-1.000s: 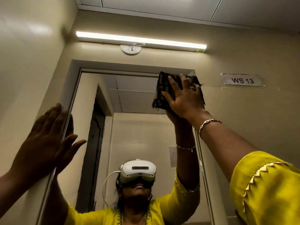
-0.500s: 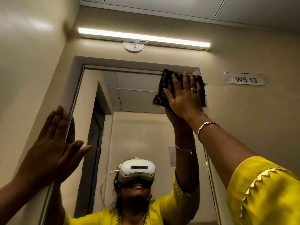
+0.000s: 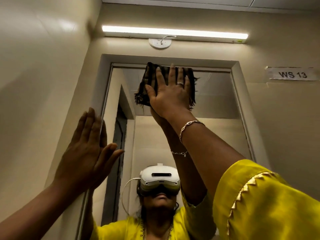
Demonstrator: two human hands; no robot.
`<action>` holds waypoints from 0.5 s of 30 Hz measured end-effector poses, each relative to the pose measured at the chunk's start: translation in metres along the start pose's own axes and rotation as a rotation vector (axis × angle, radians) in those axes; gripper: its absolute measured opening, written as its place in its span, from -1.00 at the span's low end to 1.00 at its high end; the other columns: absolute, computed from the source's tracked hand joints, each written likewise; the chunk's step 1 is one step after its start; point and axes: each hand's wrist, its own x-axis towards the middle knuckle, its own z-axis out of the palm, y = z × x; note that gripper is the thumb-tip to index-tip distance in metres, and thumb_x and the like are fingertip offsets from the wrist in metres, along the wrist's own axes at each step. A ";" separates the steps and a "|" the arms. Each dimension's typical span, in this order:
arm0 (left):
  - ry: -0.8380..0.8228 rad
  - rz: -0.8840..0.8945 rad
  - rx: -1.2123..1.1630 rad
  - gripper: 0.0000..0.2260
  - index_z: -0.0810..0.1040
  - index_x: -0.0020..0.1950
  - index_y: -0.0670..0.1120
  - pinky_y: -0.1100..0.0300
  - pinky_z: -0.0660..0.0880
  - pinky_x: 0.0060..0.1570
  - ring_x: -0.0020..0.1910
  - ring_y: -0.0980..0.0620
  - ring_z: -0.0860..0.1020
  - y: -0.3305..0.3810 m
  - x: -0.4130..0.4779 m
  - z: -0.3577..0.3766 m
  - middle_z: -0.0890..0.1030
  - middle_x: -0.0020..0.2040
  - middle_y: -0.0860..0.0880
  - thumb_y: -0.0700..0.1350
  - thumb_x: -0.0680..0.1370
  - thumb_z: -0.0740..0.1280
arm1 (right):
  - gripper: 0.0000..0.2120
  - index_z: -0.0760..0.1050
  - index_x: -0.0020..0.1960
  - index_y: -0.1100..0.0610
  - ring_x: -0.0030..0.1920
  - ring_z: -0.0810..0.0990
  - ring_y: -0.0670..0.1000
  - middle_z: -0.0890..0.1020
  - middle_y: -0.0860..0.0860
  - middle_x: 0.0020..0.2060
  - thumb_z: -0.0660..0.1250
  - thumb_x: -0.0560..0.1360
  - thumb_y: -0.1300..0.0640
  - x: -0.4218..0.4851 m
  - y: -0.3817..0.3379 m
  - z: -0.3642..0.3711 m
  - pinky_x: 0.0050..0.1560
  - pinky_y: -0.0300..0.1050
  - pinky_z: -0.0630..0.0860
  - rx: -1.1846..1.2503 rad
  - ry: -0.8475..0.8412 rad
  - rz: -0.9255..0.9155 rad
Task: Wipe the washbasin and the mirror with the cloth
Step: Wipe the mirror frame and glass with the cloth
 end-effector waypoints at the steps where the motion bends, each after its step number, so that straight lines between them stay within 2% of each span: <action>1: -0.015 -0.035 -0.019 -0.28 -0.07 0.48 -0.13 0.06 -0.04 0.48 0.52 0.01 -0.14 0.007 -0.001 -0.004 -0.05 0.51 -0.11 0.37 0.51 -0.20 | -0.42 -0.08 0.51 -0.05 0.51 -0.21 0.20 -0.13 0.15 0.52 -0.07 0.56 -0.22 0.001 -0.009 0.003 0.46 0.13 -0.25 0.006 0.001 -0.007; 3: -0.072 -0.102 -0.046 -0.18 -0.10 0.44 -0.13 0.01 -0.01 0.42 0.50 -0.02 -0.11 0.017 -0.002 -0.012 -0.08 0.50 -0.07 0.45 0.41 -0.31 | -0.42 -0.06 0.51 -0.04 0.51 -0.21 0.20 -0.12 0.16 0.52 -0.06 0.56 -0.21 0.004 -0.027 0.008 0.46 0.13 -0.25 0.023 0.012 -0.026; 6: -0.093 -0.122 -0.055 -0.13 -0.14 0.43 -0.09 0.08 -0.04 0.41 0.50 0.01 -0.14 0.016 -0.003 -0.017 -0.15 0.49 -0.01 0.50 0.33 -0.36 | -0.43 -0.05 0.51 -0.03 0.51 -0.20 0.21 -0.12 0.17 0.52 -0.06 0.57 -0.20 0.008 -0.052 0.015 0.46 0.13 -0.26 0.048 0.019 -0.049; 15: -0.037 -0.088 -0.021 -0.27 -0.09 0.43 -0.13 0.02 0.05 0.42 0.50 -0.10 -0.04 0.012 -0.005 -0.011 -0.04 0.49 -0.10 0.38 0.47 -0.24 | -0.43 -0.09 0.51 -0.03 0.50 -0.25 0.23 -0.16 0.17 0.52 -0.09 0.58 -0.19 0.017 -0.088 0.020 0.44 0.16 -0.30 0.054 -0.029 -0.094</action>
